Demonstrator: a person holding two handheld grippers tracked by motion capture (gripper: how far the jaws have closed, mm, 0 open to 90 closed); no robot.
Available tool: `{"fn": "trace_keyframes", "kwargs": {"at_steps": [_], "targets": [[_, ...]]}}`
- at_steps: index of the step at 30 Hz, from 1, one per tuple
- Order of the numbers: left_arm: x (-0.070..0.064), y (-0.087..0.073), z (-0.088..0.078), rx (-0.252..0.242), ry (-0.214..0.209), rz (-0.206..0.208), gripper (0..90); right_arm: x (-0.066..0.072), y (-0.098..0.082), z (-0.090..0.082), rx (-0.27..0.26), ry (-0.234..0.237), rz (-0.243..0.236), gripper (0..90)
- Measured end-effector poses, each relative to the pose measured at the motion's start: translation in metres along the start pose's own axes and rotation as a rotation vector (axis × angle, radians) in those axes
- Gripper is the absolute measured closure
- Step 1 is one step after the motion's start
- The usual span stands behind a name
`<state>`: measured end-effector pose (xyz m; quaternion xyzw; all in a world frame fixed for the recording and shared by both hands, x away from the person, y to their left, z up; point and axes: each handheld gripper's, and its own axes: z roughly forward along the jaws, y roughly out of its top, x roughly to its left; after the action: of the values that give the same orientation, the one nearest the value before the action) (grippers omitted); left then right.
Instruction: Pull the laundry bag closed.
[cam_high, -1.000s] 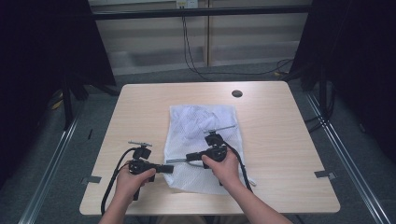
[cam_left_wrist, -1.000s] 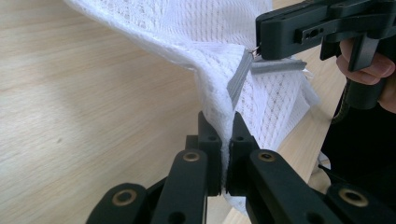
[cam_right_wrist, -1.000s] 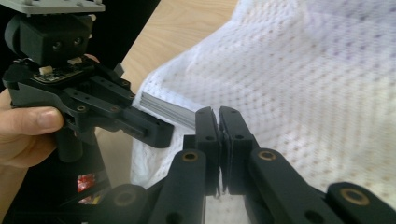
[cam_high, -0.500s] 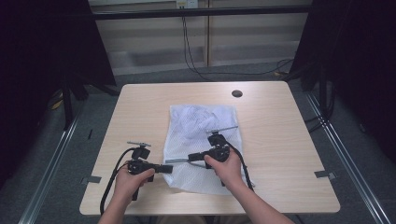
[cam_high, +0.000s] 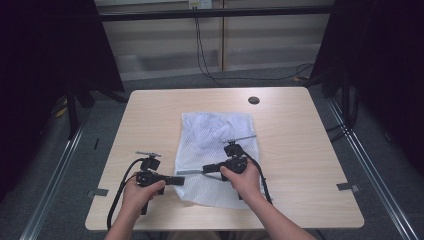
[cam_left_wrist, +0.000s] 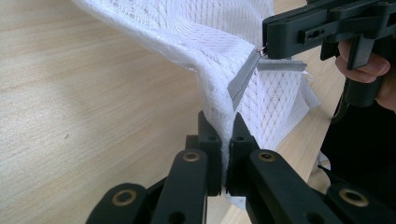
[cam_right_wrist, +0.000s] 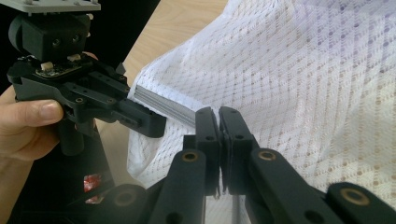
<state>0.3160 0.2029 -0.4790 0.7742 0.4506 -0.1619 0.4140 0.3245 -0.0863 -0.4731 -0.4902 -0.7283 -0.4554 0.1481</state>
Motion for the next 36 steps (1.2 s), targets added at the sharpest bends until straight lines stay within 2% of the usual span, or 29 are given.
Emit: {"fn": "trace_keyframes", "kwargs": {"at_steps": [5,8,12,14,16,24,25,36], "targets": [[0.000,0.000,-0.001,-0.006,-0.006,-0.014,88.0,0.000,0.000,-0.002,0.005,-0.014,-0.009,87.1],[0.001,0.000,-0.001,-0.004,-0.015,-0.005,88.0,-0.003,0.000,-0.005,-0.004,-0.010,-0.003,87.1],[0.001,0.000,-0.001,0.001,-0.010,-0.004,88.0,-0.003,0.000,-0.006,-0.002,-0.011,-0.005,87.1],[0.001,-0.001,-0.002,-0.003,-0.006,-0.017,88.0,-0.003,0.000,-0.007,0.003,-0.018,-0.006,87.1],[0.002,0.000,-0.003,-0.001,-0.009,-0.003,87.9,-0.005,-0.001,-0.009,0.000,-0.019,-0.002,87.1],[0.002,0.000,-0.003,0.000,-0.006,-0.004,88.0,-0.006,-0.001,-0.013,-0.001,-0.017,0.008,87.1],[0.002,-0.001,-0.004,-0.006,-0.006,-0.015,88.0,-0.007,-0.001,-0.014,-0.006,-0.024,0.004,87.1],[0.003,-0.001,-0.005,-0.006,0.000,-0.009,88.0,-0.011,-0.001,-0.020,-0.007,-0.026,0.012,87.1]]}}
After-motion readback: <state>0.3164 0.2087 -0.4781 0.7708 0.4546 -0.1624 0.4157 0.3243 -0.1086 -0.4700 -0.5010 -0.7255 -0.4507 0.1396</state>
